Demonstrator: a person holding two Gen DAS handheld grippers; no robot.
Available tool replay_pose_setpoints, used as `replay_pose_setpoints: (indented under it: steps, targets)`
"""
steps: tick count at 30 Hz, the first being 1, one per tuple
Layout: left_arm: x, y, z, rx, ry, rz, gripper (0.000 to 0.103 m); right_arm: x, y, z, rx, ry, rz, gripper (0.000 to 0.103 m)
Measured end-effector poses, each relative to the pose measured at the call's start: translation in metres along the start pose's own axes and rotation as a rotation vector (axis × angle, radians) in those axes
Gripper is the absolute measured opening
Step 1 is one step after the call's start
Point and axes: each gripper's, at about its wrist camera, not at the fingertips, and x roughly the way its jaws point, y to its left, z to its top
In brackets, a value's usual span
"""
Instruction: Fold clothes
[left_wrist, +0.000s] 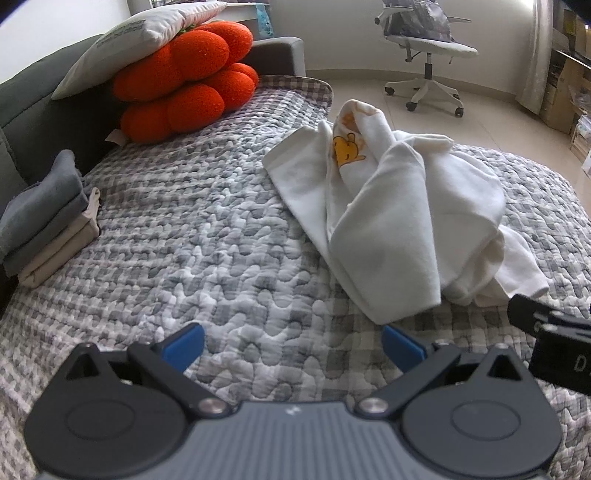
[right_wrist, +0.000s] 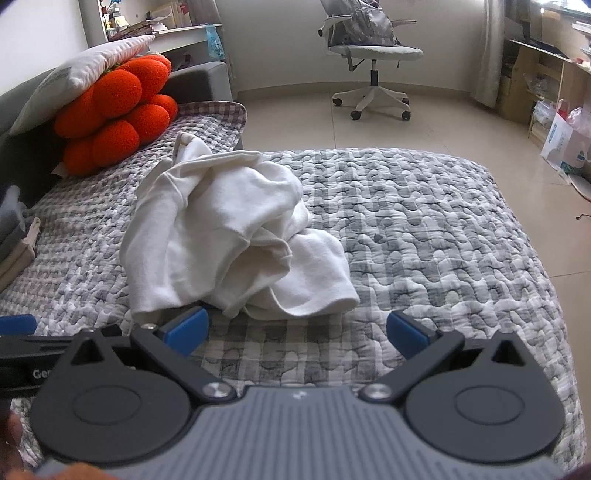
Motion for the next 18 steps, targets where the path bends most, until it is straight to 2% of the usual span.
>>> replay_pose_setpoints:
  steps: [18]
  targets:
    - [-0.0035,-0.0042,0.0031,-0.009,-0.017,0.006,0.103,0.0007,-0.0013,0.0008,-0.001,0.011,0.012,0.103]
